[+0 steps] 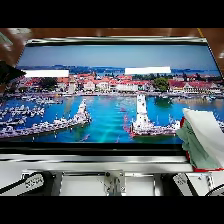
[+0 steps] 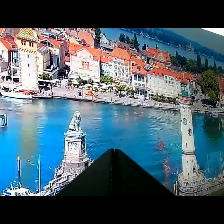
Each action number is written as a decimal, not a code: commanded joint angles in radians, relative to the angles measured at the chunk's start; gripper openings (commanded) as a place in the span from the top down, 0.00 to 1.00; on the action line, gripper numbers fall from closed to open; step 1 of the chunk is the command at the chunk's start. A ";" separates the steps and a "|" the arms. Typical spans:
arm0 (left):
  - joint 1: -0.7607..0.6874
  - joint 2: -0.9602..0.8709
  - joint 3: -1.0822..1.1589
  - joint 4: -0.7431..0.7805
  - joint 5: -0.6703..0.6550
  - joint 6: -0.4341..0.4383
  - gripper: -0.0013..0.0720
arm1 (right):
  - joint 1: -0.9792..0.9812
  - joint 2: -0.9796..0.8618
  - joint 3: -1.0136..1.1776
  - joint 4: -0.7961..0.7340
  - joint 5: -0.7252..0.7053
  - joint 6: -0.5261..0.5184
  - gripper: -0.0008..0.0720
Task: Fold the shirts.
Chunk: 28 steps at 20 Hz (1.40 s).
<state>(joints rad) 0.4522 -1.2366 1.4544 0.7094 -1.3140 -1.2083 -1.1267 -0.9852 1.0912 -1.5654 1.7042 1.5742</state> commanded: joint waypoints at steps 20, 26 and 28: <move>-0.636 -0.127 0.000 0.839 -0.055 -0.244 0.00 | 0.615 -0.030 0.136 0.192 -0.339 -0.001 0.17; -0.680 -0.159 0.000 0.706 -0.049 -0.301 0.01 | 0.910 -0.183 0.136 0.154 -0.278 0.003 0.04; -0.670 -0.160 0.000 0.707 -0.044 -0.300 0.02 | 0.952 -0.196 0.136 0.147 -0.279 0.003 0.04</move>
<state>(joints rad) -0.2081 -1.3891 1.4544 1.4200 -1.3594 -1.4879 -0.2703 -1.1431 1.2251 -1.3975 1.4078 1.5742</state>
